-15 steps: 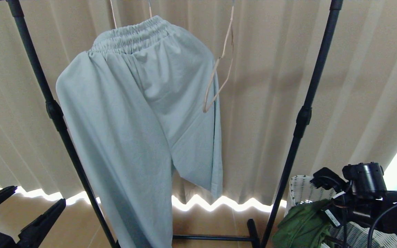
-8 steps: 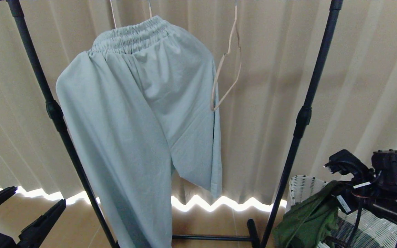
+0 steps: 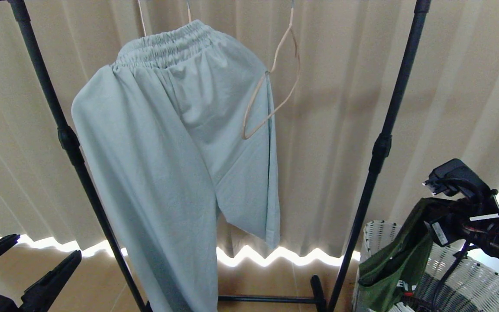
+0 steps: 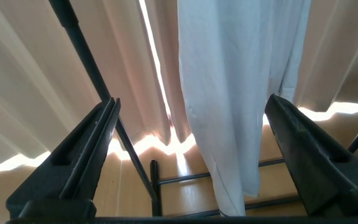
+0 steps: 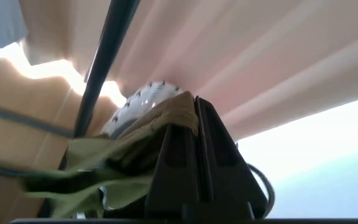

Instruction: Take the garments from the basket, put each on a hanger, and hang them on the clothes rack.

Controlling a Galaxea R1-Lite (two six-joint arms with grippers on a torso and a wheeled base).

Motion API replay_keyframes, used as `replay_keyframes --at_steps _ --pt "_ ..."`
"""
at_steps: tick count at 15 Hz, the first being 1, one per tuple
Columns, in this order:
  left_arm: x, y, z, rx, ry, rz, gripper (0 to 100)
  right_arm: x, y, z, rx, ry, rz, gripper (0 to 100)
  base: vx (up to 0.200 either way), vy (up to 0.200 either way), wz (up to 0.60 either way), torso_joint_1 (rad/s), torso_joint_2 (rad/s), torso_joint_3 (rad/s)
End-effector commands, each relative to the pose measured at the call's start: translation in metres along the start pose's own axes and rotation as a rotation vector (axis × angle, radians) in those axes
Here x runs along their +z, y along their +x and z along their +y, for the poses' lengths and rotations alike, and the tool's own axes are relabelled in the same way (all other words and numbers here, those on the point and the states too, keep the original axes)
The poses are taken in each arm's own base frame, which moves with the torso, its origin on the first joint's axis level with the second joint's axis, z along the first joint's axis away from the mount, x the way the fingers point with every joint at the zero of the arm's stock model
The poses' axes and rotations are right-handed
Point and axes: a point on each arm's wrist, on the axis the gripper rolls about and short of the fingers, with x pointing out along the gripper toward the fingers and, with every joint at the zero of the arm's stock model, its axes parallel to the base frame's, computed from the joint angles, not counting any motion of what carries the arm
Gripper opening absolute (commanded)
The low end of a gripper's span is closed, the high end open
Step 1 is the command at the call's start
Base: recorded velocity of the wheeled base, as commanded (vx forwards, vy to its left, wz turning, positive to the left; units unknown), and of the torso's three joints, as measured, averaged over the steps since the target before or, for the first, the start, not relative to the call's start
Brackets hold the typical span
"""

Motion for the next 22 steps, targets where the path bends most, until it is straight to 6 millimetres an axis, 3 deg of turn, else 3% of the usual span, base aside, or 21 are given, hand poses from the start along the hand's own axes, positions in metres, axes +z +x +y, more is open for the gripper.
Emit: replay_keyframes --at_steps 1,7,13,17,19,22 --pt "0.001 -0.001 0.0 0.001 -0.001 -0.008 100 0.007 -0.002 -0.003 -0.01 0.007 -0.031 0 -0.2 0.0 0.0 0.002 0.0 0.007" --pt "0.0 -0.002 0.0 0.001 0.001 -0.009 100 0.01 -0.001 -0.004 -0.014 0.01 -0.039 0 -0.2 0.0 0.0 0.0 0.0 0.002" --pt "-0.002 -0.004 -0.012 -0.152 0.021 -0.021 100 0.023 -0.001 0.005 0.028 -0.003 -0.085 0 0.0 0.0 0.0 0.0 0.0 0.0" --pt "0.029 0.0 -0.016 -0.22 0.013 -0.114 100 0.061 -0.018 0.028 0.149 0.056 -0.249 0 0.0 0.0 0.0 0.0 0.0 0.0" --pt "0.039 0.009 -0.025 -0.339 0.022 -0.116 100 0.078 -0.024 0.039 0.208 0.094 -0.306 0 0.0 0.0 0.0 0.0 0.0 0.0" --pt "0.056 0.045 -0.054 -0.504 0.05 -0.043 100 0.103 -0.029 0.053 0.295 0.141 -0.382 0 0.0 0.0 0.0 0.0 0.0 0.0"
